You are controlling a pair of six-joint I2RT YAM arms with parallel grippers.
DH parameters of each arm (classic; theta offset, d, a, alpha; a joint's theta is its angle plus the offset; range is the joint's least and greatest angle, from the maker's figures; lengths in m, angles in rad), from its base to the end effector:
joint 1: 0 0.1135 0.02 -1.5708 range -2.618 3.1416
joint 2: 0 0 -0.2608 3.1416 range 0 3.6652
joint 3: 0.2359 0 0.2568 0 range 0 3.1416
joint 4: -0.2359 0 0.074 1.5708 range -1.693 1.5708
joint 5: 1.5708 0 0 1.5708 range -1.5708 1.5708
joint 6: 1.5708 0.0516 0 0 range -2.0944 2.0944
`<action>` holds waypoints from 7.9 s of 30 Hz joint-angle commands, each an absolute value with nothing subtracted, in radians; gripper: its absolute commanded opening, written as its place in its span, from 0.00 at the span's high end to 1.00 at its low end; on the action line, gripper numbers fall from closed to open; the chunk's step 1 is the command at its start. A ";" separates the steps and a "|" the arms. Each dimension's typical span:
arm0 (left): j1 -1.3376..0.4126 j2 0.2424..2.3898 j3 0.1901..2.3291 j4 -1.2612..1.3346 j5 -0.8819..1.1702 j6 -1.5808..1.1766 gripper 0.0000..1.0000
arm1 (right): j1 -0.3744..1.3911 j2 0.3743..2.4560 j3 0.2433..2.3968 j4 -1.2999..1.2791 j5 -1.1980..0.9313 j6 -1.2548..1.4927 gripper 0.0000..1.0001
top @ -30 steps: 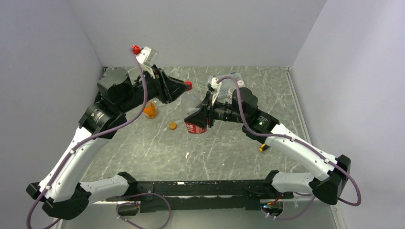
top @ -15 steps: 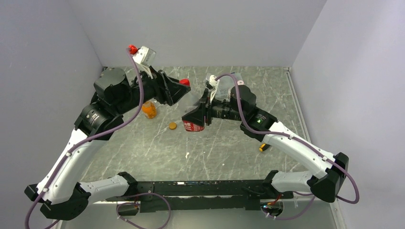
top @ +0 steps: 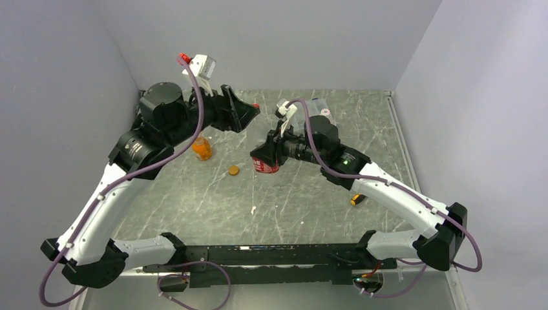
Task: Screw on the bottle caps
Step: Screw the bottle cap onto the plastic bottle, then place the plastic bottle at the center of the board.
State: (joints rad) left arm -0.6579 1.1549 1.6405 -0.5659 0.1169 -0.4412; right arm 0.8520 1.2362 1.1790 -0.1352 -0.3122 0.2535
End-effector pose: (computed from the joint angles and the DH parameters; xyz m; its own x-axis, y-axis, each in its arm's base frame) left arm 0.1801 -0.1468 0.5116 -0.3560 -0.2609 -0.8973 0.6052 0.6673 -0.4341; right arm 0.1908 0.2422 0.3819 -0.3513 -0.0390 -0.9354 -0.8539 0.4231 0.3030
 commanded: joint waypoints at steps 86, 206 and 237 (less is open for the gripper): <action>-0.503 1.232 1.628 -0.529 0.478 -0.465 0.55 | 0.740 1.247 1.160 0.091 -0.626 0.311 0.88; -0.758 1.723 1.156 0.572 0.002 0.012 0.33 | 0.302 0.942 1.124 -0.520 -0.117 0.525 0.00; -0.762 1.752 1.229 0.566 0.018 -0.034 0.20 | 0.302 0.941 1.115 -0.520 -0.118 0.520 0.00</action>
